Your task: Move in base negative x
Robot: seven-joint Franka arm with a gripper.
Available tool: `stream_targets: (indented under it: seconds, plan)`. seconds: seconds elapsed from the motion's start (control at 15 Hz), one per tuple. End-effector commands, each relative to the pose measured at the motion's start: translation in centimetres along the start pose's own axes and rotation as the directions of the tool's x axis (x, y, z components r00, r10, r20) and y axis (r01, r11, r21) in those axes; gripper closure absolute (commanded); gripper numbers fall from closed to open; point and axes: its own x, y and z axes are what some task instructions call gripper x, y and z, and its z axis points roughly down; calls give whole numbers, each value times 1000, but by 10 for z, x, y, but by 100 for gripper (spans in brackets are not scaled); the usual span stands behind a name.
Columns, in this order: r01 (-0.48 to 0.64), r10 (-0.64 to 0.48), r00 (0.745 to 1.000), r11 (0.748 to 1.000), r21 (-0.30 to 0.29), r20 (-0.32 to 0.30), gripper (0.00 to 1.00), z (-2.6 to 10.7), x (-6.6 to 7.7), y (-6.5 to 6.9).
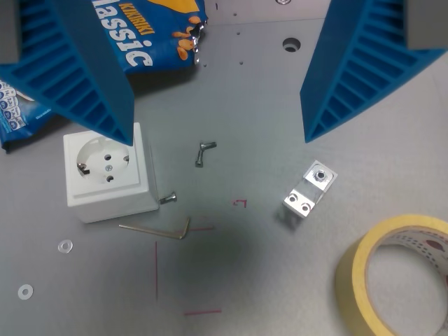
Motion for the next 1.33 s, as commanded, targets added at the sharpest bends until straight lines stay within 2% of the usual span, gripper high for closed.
stream_targets:
  seconds: [0.07, 1.33]
  plan:
    - [0, 0, 1000, 1000, 0, -3, 0, -1, -5, 0]
    - [0, 0, 1000, 1000, 0, -3, 0, 11, -100, 7]
